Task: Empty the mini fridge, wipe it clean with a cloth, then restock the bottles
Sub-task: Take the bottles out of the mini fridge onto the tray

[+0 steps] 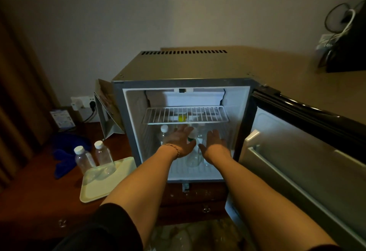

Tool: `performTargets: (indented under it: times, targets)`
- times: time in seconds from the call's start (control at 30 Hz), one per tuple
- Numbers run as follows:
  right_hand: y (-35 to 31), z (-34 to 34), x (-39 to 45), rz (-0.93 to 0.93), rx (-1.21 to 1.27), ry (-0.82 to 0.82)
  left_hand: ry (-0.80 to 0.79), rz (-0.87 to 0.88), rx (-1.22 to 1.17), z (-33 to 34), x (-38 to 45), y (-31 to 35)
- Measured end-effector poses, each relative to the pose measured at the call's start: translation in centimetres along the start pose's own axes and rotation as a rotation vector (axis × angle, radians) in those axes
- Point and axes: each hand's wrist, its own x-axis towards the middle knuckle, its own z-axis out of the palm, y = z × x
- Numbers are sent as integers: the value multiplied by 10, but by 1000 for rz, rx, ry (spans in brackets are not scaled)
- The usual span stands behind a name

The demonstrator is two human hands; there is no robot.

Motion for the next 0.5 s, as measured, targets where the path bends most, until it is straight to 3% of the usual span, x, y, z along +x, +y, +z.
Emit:
performTargets:
  times: [0.33, 0.5]
  targets:
    - [4, 26, 23, -61, -6, 82, 19, 140, -106, 23, 29, -16]
    - [4, 28, 28, -67, 52, 146, 112, 97, -188, 20, 25, -12]
